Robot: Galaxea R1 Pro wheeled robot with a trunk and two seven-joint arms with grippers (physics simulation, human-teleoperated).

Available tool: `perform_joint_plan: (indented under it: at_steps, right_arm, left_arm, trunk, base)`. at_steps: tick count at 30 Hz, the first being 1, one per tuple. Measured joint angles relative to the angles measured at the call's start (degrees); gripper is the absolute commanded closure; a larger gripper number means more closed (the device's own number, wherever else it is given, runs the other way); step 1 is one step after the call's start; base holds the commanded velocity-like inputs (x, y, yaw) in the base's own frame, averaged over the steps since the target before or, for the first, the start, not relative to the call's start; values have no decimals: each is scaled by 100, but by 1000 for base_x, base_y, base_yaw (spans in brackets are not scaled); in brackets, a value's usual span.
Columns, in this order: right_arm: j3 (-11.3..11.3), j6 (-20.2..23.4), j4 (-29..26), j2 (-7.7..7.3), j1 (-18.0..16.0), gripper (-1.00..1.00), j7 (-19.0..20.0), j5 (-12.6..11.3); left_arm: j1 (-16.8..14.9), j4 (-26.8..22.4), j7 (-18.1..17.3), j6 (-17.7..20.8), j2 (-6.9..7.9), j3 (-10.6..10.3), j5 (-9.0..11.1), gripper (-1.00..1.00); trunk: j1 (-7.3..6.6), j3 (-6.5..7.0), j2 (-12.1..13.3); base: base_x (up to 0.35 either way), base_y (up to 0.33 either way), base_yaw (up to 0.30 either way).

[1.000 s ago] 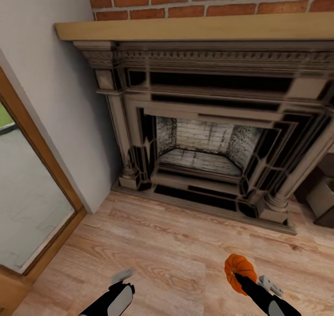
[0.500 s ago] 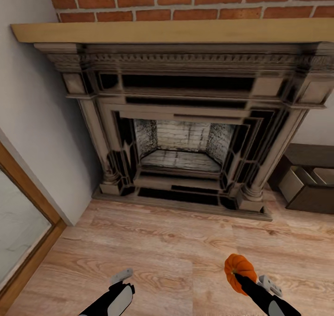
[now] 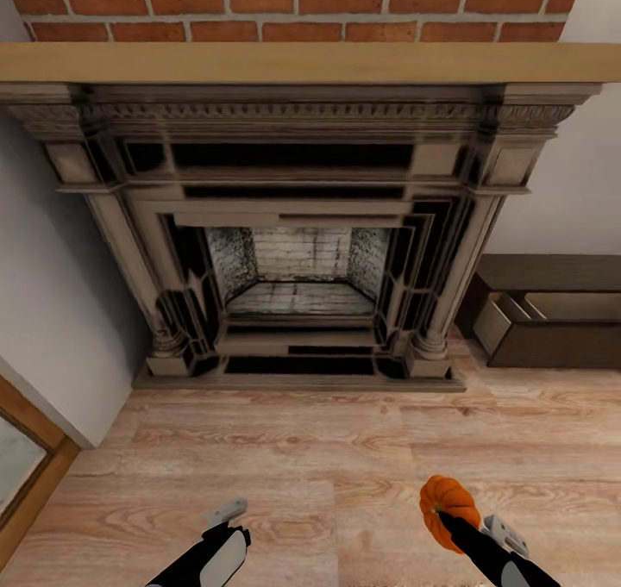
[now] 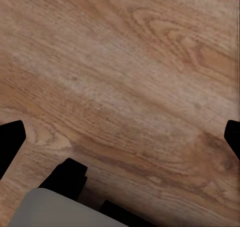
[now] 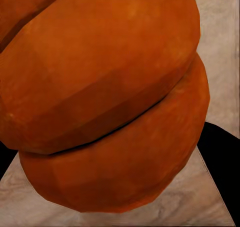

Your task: Place each of the two pumpkins and all three candles from the living room inside a cabinet in the living room (use any cabinet), then make sure every cabinet is closed, and position the cauldron so it is next to a table in the living room.

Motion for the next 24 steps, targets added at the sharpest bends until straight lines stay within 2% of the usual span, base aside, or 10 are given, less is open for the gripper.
perform_joint_plan:
  at_steps: [5, 6, 8, 11, 14, 19, 24]
  right_arm:
    - [-61, -16, 145, -26, -1, 100, -21, 1]
    - [-124, -14, 149, -31, -1, 100, -22, -9]
    - [-432, -13, 176, -37, -3, 100, -35, 2]
    - [-617, -12, 190, -49, -1, 100, -28, -10]
    - [-641, -14, 193, -46, -1, 100, -37, -21]
    - [-662, -7, 194, -47, 0, 100, -329, -14]
    - [-651, 3, 186, -36, -2, 100, -409, -30]
  left_arm:
    - [0, 6, 0, 0, 0, -1, 0, -100]
    - [0, 7, 0, 0, 0, -1, 0, -100]
    - [0, 7, 0, 0, 0, 1, 0, -100]
    - [0, 8, -1, 0, -3, -2, 0, -100]
    - [0, 8, -1, 0, -1, 0, 0, -100]
    - [0, 8, 0, 0, -1, -1, 0, -100]
    - [0, 8, -2, 0, 0, -1, 0, -100]
  trunk:
    - [0, 1, 0]
    - [0, 1, 0]
    - [0, 1, 0]
    - [0, 1, 0]
    - [0, 1, 0]
    - [0, 1, 0]
    - [0, 1, 0]
  base:
    - [0, 0, -283]
    - [0, 0, -284]
    - [0, 0, -284]
    - [0, 0, -284]
    - [0, 0, -284]
    - [0, 0, -284]
    - [0, 0, -284]
